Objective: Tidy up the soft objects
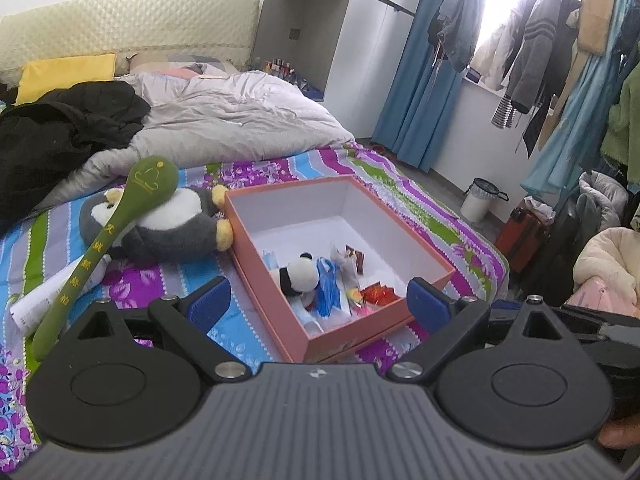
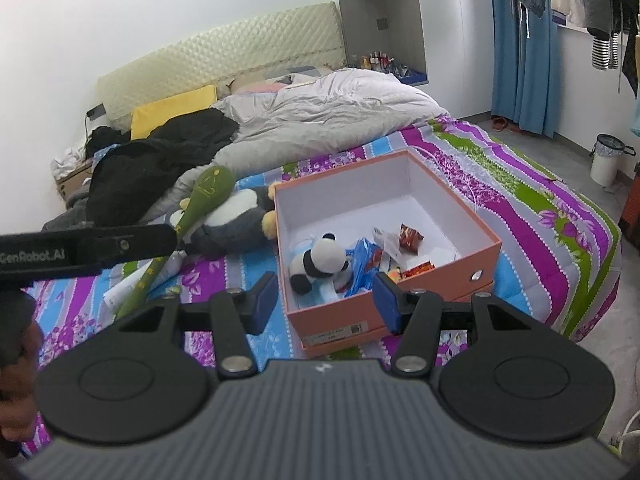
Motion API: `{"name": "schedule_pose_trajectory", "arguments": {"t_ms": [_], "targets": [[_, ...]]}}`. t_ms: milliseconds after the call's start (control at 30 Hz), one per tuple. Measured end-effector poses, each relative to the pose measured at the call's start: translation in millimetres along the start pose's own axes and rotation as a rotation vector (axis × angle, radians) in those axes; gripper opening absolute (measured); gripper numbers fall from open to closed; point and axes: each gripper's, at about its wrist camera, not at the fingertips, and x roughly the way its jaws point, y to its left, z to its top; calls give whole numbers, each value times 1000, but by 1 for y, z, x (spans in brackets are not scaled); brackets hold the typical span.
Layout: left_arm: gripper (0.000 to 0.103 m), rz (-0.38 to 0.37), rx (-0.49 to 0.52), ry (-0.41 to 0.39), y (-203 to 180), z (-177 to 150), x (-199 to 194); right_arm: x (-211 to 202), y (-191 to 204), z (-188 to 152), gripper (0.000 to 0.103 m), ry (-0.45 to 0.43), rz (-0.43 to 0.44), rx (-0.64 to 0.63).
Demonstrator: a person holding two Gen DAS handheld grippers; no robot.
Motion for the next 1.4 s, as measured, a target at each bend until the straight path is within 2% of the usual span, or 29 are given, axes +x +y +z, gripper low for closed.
{"name": "schedule_pose_trajectory", "arguments": {"t_ms": [300,400,667,733,767,800,967,1400], "targets": [[97,21,-10,27,5,-19,-2,-10,6,-8,55,-23,-27,-44],[97,24,-12,27,5,-23,-5,-11,3,-9,55,-11,-7,-15],[97,20,-7,27,3,-29,-9,-8,1,-11,56,1,-22,-22],[98,24,-12,23,3,-29,-9,-6,0,-10,77,7,-37,-28],[99,27,-16,19,4,-29,-10,-6,-1,-10,93,0,-41,-29],[100,33,-19,13,5,-29,-11,-7,-1,-10,101,-12,-49,-28],[103,57,-6,0,7,-25,-14,-7,-5,-9,103,-14,-53,-18],[103,69,-3,19,6,-16,-10,-6,-7,-12,103,-18,-57,-5]]}}
